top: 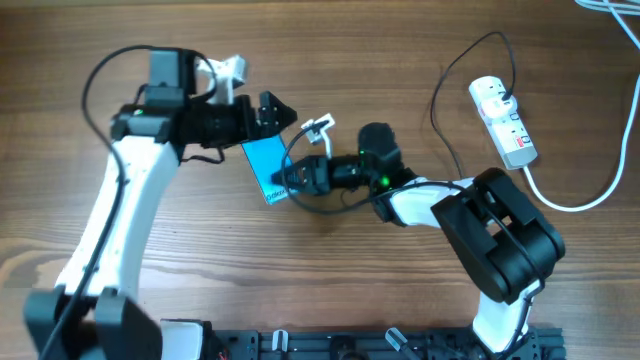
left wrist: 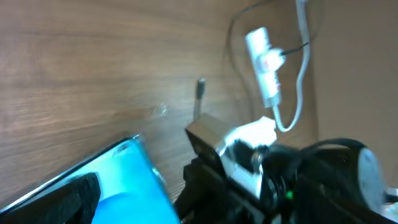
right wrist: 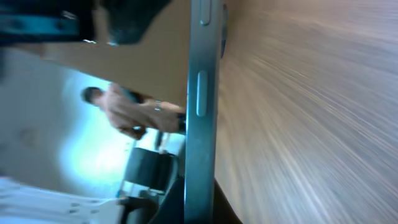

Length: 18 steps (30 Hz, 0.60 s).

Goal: Plug charger to phone and switch on socket
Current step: 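Swing the left gripper holding the phone up and left, away from the connector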

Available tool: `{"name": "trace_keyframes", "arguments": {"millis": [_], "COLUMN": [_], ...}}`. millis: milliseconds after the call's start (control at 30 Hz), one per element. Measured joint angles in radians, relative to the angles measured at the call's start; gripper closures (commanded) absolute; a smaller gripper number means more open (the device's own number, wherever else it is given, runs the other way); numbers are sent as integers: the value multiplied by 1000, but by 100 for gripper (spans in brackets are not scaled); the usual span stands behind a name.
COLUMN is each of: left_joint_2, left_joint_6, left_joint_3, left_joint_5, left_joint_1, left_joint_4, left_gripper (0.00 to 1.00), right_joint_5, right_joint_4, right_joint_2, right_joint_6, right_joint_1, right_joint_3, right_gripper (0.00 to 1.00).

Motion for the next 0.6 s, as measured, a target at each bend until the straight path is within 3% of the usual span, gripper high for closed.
{"name": "trace_keyframes", "arguments": {"millis": [267, 600], "left_joint_2": [-90, -90], "left_joint_6": [96, 112], "left_joint_3": [0, 0], "left_joint_5": [271, 319], "left_joint_1": [156, 31], "left_joint_4": [-4, -21], "left_gripper": [0, 1], "right_joint_5": [-143, -134], "right_joint_4": [363, 520], "right_joint_2": [0, -2], "right_joint_6": [277, 414], "right_joint_1": [-98, -114], "right_joint_3": [4, 8], "right_gripper": [96, 96]}}
